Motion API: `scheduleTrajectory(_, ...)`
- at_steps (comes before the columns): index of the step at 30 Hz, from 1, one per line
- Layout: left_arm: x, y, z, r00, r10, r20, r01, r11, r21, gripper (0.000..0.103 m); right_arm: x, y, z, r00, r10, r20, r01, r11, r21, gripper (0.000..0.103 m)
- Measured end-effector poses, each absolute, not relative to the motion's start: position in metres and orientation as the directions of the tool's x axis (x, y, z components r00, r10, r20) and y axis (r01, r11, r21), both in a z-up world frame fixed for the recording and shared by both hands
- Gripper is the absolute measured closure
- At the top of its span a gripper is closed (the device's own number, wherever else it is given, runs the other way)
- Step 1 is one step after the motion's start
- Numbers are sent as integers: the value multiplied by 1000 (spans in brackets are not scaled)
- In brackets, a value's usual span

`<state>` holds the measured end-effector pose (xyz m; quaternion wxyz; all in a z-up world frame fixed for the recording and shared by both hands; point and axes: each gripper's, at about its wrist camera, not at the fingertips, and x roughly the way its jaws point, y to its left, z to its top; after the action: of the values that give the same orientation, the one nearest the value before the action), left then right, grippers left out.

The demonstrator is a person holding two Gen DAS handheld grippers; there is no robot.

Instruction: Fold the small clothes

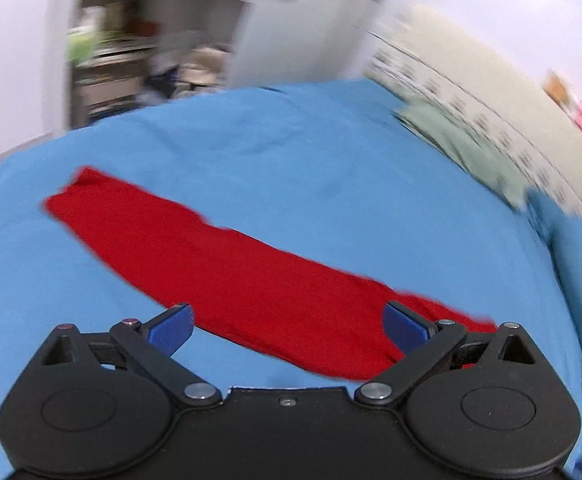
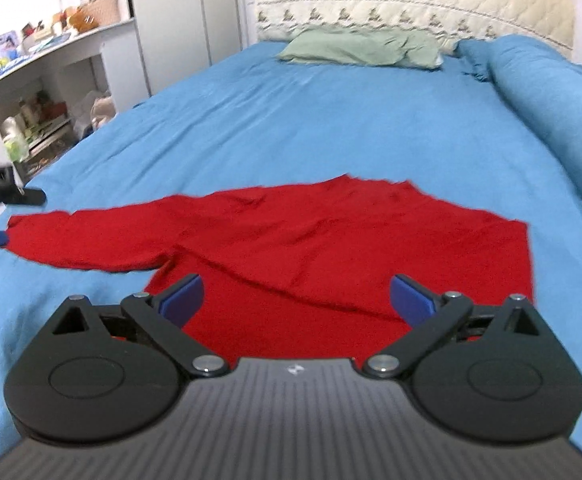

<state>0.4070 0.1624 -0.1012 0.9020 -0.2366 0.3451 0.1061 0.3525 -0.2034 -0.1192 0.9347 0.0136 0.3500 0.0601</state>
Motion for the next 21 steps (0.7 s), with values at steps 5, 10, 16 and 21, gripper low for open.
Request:
scheduleTrajectory(5,415,240,-127,715,115,-689,-506,766,-397,2,363,-165,-140,726,155,-670,-123,988,95,0)
scheduleTrajectory(10,429,288,-159,674,138,-726,-576,712,-400,14,376,-132,-158,716,159,-680,-147,986,76,0)
scheduleTrajectory(16,438,318,-182,662,106,-742,-610,652,-451,31,391,-113,-170,710,159,-686,-157,985,66,0)
scheduleTrajectory(21,446,323,-186,659,121,-742,-590,696,-410,42,398,-104,-175,709,156,-688,-151,986,68,0)
